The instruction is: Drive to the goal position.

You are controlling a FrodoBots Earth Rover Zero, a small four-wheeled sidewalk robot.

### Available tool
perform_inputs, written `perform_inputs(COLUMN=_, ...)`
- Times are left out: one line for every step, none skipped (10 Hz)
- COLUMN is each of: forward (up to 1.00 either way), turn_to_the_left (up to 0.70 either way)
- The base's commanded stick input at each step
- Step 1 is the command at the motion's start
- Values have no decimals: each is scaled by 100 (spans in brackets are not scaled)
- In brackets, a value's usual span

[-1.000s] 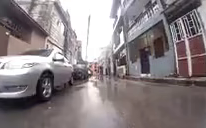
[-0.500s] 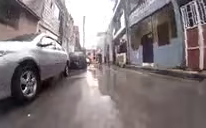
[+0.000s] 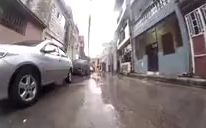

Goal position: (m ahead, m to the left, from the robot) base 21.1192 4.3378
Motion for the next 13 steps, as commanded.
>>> perform_inputs(forward=0, turn_to_the_left=100)
perform_inputs(forward=0, turn_to_the_left=82)
perform_inputs(forward=0, turn_to_the_left=0)
perform_inputs(forward=0, turn_to_the_left=0)
perform_inputs(forward=0, turn_to_the_left=0)
perform_inputs(forward=0, turn_to_the_left=0)
perform_inputs(forward=0, turn_to_the_left=0)
perform_inputs(forward=0, turn_to_the_left=0)
perform_inputs(forward=27, turn_to_the_left=0)
perform_inputs(forward=98, turn_to_the_left=0)
perform_inputs(forward=99, turn_to_the_left=0)
perform_inputs(forward=99, turn_to_the_left=0)
perform_inputs(forward=99, turn_to_the_left=0)
